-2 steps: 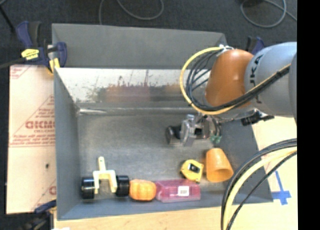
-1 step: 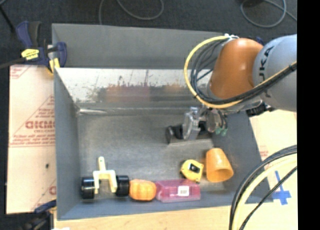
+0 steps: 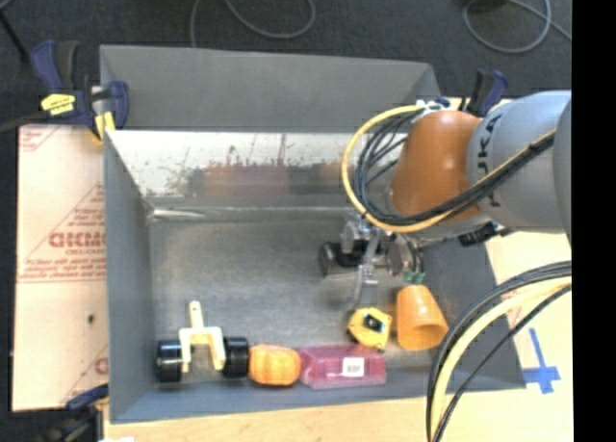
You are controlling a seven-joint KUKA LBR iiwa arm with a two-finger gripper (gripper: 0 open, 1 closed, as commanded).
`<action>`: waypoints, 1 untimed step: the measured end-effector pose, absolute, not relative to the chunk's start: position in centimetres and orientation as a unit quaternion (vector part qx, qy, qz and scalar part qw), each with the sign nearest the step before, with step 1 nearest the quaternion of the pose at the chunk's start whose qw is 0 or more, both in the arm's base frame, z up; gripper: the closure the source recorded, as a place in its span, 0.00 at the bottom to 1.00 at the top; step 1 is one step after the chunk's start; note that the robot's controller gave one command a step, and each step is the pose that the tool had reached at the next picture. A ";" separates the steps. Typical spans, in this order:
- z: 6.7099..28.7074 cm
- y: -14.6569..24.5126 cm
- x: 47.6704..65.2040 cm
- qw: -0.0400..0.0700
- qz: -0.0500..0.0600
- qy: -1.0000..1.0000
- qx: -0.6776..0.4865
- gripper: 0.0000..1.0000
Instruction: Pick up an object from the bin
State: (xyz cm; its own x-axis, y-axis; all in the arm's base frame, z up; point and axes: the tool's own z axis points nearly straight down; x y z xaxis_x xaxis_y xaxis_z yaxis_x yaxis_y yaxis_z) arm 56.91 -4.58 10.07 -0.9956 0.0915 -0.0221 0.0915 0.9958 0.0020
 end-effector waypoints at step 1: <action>10.3 -4.6 57.1 0.013 0.000 0.999 0.045 0.00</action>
Offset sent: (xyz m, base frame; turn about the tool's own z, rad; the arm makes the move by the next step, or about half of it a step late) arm 0.0103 -0.0328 0.0184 -0.1021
